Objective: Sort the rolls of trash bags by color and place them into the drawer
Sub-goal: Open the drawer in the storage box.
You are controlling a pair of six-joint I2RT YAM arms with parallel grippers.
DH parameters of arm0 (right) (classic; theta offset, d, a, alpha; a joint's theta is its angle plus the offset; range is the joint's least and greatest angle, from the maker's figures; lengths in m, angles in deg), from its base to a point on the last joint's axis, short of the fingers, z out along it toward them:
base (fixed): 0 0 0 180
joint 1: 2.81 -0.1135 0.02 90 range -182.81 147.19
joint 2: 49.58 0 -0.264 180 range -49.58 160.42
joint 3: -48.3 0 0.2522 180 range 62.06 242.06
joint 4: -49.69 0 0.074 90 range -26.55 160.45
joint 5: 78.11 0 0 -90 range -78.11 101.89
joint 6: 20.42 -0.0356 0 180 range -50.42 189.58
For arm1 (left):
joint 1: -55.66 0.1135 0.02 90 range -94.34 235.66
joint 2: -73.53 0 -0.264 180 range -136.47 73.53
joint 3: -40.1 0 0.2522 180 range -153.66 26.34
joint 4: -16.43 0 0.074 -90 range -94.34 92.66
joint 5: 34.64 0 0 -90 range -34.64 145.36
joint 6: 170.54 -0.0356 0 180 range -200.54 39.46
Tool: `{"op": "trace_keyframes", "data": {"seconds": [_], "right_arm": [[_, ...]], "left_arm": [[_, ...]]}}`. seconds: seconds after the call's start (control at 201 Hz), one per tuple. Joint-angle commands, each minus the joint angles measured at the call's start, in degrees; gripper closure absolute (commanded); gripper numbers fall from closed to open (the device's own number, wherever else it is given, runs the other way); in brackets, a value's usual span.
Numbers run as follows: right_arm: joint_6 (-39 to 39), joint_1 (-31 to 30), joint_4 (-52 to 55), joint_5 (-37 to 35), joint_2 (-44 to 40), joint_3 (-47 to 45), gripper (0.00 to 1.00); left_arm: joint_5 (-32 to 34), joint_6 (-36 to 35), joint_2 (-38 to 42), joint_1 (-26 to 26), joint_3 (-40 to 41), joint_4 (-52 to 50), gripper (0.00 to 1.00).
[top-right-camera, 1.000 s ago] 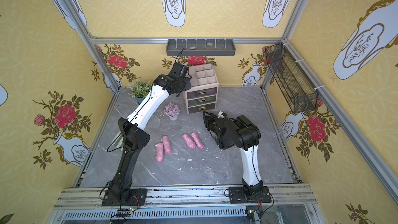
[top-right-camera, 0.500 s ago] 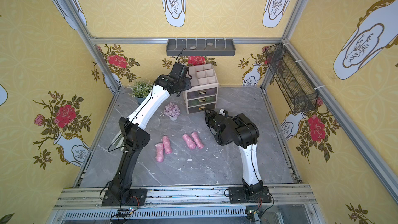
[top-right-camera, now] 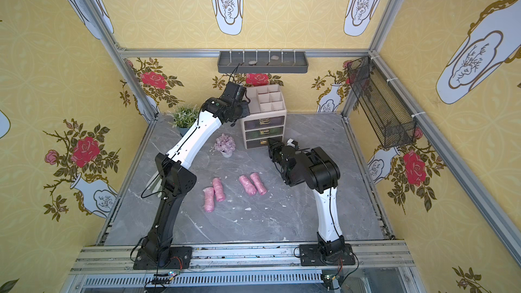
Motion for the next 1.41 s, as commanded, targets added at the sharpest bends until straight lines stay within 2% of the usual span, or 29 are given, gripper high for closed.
{"op": "trace_keyframes", "data": {"seconds": [0.0,0.154,0.443,0.777,1.125,1.404], "right_arm": [[0.52,-0.06,0.85,0.29,0.17,0.99,0.62],[0.89,0.12,2.50,1.30,0.16,2.32,0.63],[0.82,0.73,4.32,2.20,0.58,3.93,0.77],[0.49,1.57,5.44,3.37,1.90,6.03,0.81],[1.13,1.77,6.69,3.26,1.37,6.57,0.92],[2.09,1.61,9.56,3.26,0.53,7.74,1.00]], "left_arm": [[-1.60,-1.98,-1.16,0.01,-0.07,-4.82,0.87],[-1.55,-2.17,-1.14,0.06,-0.31,-5.00,0.87],[-1.99,-2.27,-1.51,0.23,-0.79,-5.17,0.90],[-3.33,-2.04,-1.86,1.19,-1.39,-6.02,0.92],[-11.61,0.02,-2.77,3.29,-5.30,-10.35,0.95],[-13.30,-0.06,-3.58,3.41,-7.55,-10.60,0.95]]}}
